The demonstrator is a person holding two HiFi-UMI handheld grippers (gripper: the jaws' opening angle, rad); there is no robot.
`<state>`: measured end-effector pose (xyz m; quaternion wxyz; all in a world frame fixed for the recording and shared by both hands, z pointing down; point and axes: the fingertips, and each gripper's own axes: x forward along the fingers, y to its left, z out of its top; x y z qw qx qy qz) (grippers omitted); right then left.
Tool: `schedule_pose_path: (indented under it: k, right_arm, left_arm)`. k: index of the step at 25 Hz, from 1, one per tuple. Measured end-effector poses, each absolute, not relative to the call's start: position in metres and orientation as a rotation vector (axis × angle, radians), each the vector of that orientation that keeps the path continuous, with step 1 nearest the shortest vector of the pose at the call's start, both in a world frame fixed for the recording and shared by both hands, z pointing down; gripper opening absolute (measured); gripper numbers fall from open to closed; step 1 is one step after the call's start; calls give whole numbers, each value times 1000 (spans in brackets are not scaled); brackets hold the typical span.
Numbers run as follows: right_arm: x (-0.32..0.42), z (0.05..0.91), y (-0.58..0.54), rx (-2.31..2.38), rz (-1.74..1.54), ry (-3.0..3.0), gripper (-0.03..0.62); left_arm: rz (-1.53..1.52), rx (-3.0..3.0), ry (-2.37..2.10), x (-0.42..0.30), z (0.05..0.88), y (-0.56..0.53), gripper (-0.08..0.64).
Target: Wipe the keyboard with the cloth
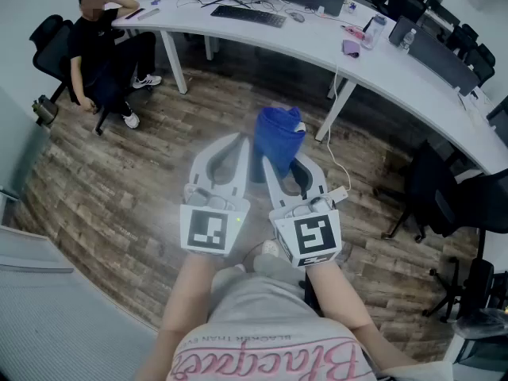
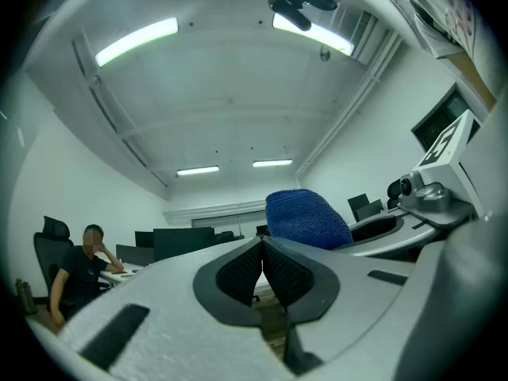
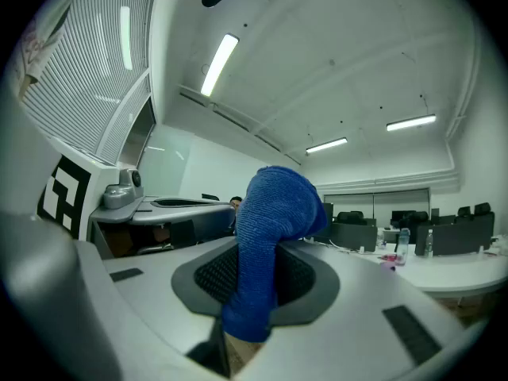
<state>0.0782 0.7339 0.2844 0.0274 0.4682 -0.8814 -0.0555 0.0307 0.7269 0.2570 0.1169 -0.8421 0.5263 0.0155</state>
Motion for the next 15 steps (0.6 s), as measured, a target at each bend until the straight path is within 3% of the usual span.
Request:
schedule_pose_path:
  k: [15]
  right_arm:
    - [116, 284, 705, 1452, -177, -2750, 87]
  left_arm:
    - [33, -2442, 1532, 72, 259, 700, 5]
